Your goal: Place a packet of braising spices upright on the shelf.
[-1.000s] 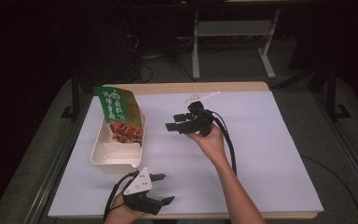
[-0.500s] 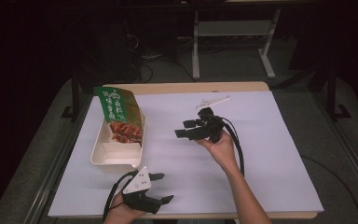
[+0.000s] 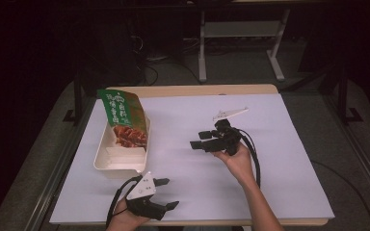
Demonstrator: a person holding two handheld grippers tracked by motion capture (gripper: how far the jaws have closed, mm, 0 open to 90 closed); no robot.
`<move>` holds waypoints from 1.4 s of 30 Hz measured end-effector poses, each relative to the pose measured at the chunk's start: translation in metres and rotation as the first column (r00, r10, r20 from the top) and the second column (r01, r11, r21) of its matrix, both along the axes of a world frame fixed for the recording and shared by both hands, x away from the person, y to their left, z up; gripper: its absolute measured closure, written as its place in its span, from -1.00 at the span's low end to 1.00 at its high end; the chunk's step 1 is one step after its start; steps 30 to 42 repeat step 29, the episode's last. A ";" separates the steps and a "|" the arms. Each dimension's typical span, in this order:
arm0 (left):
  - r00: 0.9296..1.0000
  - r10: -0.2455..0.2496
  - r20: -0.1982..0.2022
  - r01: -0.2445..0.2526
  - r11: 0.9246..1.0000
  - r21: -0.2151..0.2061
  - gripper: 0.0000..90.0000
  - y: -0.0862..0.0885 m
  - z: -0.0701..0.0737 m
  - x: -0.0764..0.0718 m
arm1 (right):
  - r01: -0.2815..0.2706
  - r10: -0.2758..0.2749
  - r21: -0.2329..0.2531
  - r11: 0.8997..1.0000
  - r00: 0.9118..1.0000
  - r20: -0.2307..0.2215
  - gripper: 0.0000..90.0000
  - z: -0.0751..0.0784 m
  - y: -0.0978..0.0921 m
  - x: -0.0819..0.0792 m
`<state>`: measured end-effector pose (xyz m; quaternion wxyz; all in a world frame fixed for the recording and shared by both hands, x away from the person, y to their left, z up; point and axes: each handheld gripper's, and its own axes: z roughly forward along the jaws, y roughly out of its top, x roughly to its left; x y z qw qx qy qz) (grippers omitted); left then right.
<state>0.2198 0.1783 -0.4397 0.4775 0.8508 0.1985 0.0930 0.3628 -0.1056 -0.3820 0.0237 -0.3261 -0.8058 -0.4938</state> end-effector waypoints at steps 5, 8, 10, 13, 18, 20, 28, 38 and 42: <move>1.000 -0.006 0.011 0.006 1.000 0.006 -0.47 0.000 0.000 0.001 | 0.008 -0.008 -0.002 1.000 1.000 0.004 -0.20 -0.005 -0.007 -0.007; 1.000 -0.005 0.007 0.005 1.000 0.009 -0.47 0.001 0.000 0.001 | 0.005 -0.005 -0.013 1.000 1.000 -0.007 -0.22 -0.008 -0.012 -0.010; 1.000 -0.004 0.005 0.004 1.000 0.009 -0.47 0.001 0.001 0.000 | 0.011 -0.011 -0.013 1.000 1.000 0.001 -0.22 -0.010 -0.015 -0.013; 1.000 -0.003 0.006 0.003 1.000 0.011 -0.47 0.001 0.001 0.001 | 0.017 -0.018 -0.013 1.000 1.000 -0.010 -0.22 -0.013 -0.020 -0.018; 1.000 -0.001 0.003 0.001 1.000 0.006 -0.47 0.001 0.001 0.001 | 0.024 -0.024 -0.021 0.999 1.000 -0.017 -0.23 -0.019 -0.029 -0.028; 1.000 0.000 0.001 0.000 1.000 0.003 -0.47 0.001 0.000 0.000 | 0.023 -0.024 -0.032 0.999 0.999 -0.028 -0.24 -0.023 -0.032 -0.032; 1.000 -0.008 0.001 0.008 1.000 0.004 -0.47 0.000 0.000 0.000 | 0.024 -0.024 -0.037 0.999 1.000 0.001 -0.24 -0.043 -0.044 -0.059; 1.000 -0.011 0.003 0.011 1.000 0.004 -0.47 0.000 0.000 0.000 | 0.029 -0.029 -0.045 0.999 1.000 0.007 -0.25 -0.047 -0.045 -0.063; 1.000 -0.011 0.003 0.011 1.000 0.004 -0.47 0.000 0.000 0.000 | 0.029 -0.029 -0.045 0.999 1.000 0.007 -0.25 -0.047 -0.045 -0.063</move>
